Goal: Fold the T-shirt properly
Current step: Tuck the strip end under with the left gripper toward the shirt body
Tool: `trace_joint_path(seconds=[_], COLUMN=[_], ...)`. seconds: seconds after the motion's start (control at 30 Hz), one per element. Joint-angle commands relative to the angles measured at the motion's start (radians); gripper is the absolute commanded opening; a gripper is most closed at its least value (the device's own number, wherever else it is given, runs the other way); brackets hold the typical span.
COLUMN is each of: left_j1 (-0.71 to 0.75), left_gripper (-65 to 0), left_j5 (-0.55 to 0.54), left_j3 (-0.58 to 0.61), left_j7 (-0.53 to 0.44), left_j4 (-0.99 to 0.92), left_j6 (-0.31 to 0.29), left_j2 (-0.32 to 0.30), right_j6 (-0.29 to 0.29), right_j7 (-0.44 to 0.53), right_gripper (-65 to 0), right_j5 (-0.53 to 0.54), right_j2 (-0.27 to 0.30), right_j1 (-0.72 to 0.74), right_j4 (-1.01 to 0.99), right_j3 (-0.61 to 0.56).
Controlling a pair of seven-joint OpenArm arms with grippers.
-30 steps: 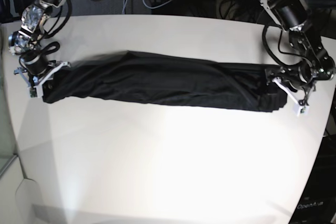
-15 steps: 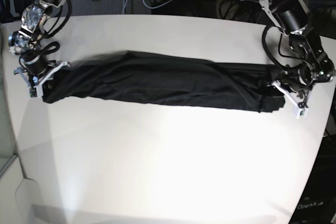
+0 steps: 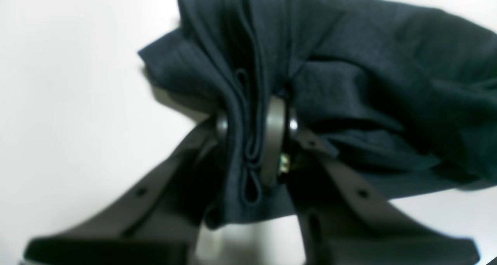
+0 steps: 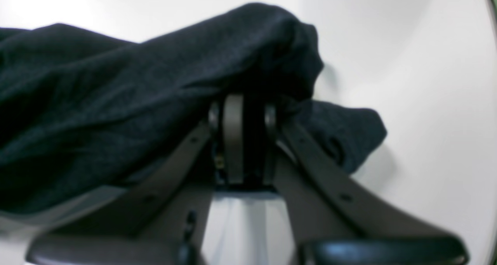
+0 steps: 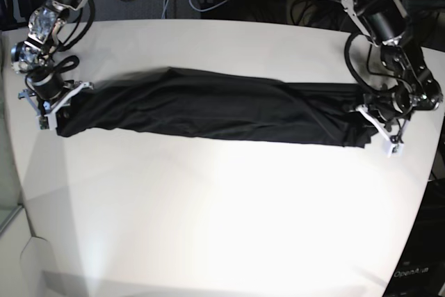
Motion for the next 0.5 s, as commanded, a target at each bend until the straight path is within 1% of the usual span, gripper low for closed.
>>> trace_joint_path(seconds=[0.0, 0.13, 0.33, 0.47], left_j1=[-0.004, 0.005, 0.045, 0.042], left_gripper=[-63.8, -63.8, -63.8, -63.8], left_j5=[0.017, 0.015, 0.026, 0.026], left_j3=[-0.001, 0.05, 0.141, 0.219], left_j7=[0.024, 0.087, 0.11, 0.167], left_j4=[0.043, 0.189, 0.41, 0.479], left_j6=[0.004, 0.004, 0.004, 0.004], left_j2=[-0.007, 0.019, 0.07, 0.073], right_j6=[-0.005, -0.005, -0.005, -0.005], right_j7=[-0.024, -0.024, -0.024, -0.024], right_gripper=[-59.6, -59.6, -59.6, -59.6], right_j5=[-0.018, -0.018, -0.018, -0.018], right_j2=[0.006, 0.006, 0.006, 0.006], right_j1=[0.007, 0.007, 0.002, 0.0], right_j4=[0.007, 0.007, 0.007, 0.007], right_j3=[0.0, 0.0, -0.035, -0.041])
